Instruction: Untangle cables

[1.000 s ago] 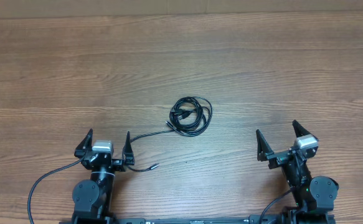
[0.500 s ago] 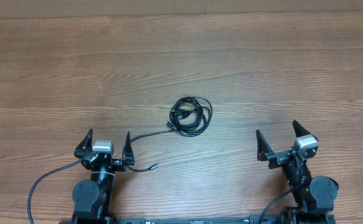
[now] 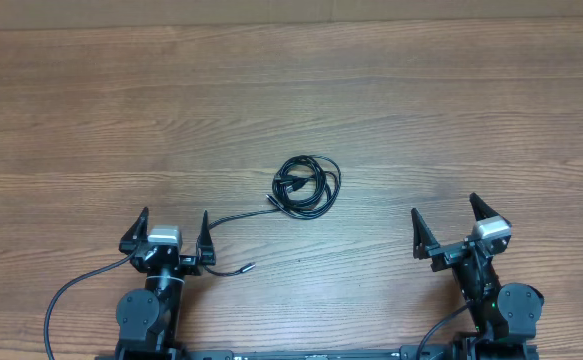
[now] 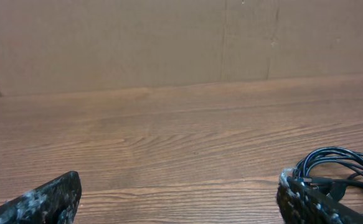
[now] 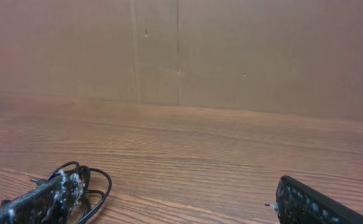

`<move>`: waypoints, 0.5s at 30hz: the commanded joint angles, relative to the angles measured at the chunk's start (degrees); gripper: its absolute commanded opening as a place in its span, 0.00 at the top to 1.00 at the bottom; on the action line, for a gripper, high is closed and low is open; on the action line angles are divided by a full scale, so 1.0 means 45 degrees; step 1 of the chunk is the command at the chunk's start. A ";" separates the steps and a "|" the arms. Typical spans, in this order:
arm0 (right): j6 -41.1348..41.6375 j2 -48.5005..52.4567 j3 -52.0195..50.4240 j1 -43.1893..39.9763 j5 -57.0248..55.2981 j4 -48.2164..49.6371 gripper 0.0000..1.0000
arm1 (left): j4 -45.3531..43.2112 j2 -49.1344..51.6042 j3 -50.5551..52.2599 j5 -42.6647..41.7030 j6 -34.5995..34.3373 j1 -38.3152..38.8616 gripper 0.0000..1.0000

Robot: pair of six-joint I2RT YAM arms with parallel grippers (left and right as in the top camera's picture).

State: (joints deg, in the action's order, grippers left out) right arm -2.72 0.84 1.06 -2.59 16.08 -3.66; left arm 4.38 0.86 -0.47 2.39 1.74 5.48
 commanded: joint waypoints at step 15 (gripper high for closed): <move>0.5314 -0.0121 -0.0131 0.0000 0.7286 0.0214 0.00 | -0.3337 -0.0136 -0.1010 -0.7868 -0.1156 -0.0049 0.00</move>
State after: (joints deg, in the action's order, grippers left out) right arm 6.59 0.80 1.06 -2.59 30.28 -3.27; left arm -11.88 0.80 -0.80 -25.82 -1.56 5.48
